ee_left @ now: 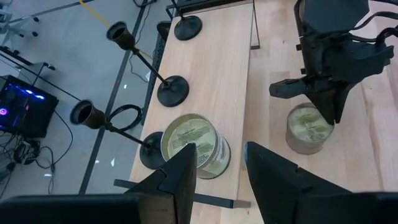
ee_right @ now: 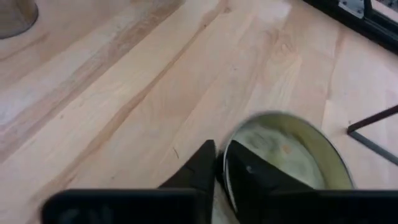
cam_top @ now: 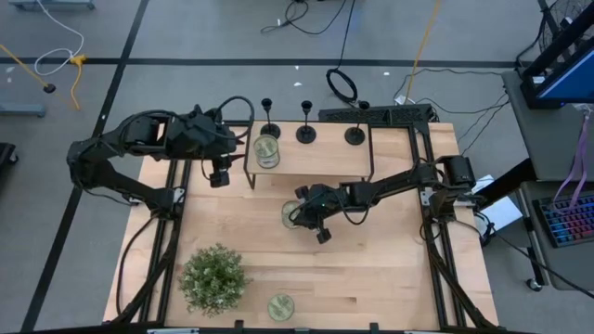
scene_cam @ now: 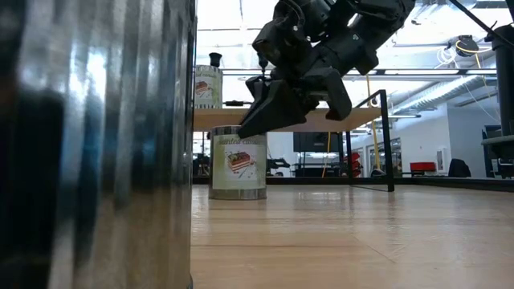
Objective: Pick & Place candle stick holders
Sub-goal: Put the top green scented candle on the shelf
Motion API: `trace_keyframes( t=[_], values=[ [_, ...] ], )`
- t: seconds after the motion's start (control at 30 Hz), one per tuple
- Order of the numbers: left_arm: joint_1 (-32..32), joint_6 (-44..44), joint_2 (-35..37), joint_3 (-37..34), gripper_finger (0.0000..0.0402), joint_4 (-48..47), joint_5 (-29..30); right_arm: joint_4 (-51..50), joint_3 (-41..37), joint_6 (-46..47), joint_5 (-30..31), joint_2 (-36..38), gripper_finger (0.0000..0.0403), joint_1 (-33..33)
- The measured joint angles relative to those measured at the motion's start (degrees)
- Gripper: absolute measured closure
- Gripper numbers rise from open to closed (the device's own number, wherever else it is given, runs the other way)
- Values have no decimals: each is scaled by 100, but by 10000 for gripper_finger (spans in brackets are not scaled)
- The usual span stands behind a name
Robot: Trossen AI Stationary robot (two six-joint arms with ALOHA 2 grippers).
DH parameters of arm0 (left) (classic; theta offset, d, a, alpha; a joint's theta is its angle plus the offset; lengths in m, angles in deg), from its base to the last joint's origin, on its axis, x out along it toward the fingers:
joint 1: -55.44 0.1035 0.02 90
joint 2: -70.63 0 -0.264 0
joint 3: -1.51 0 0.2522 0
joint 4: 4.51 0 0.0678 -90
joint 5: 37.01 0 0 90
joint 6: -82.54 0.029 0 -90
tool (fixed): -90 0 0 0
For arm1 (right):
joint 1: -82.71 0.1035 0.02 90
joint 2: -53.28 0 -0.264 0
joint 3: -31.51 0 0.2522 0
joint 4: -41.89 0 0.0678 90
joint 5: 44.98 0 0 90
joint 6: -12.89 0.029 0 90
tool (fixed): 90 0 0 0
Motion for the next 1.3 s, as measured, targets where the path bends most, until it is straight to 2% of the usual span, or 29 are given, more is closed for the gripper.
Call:
trace_keyframes(
  t=[0.07,0.33,0.47,0.57,0.77,0.93,1.3],
  values=[
    [0,0,0,0,256,0,0,-29,-1,132,-66,0,394,-2],
    [0,1,0,0,256,2,0,-202,-28,553,8,197,398,9],
    [0,0,0,0,256,2,-1,-428,-39,1124,17,674,396,82],
    [0,-2,-2,0,256,4,-2,-776,49,1207,67,1155,399,234],
    [0,20,-4,0,256,62,-2,-2004,375,1207,1081,2038,399,503],
    [0,47,-7,0,256,101,0,-2862,823,1102,1709,2555,400,174],
    [0,44,-7,0,256,85,-9,-5061,986,1517,1685,3427,399,-972]
  ],
)
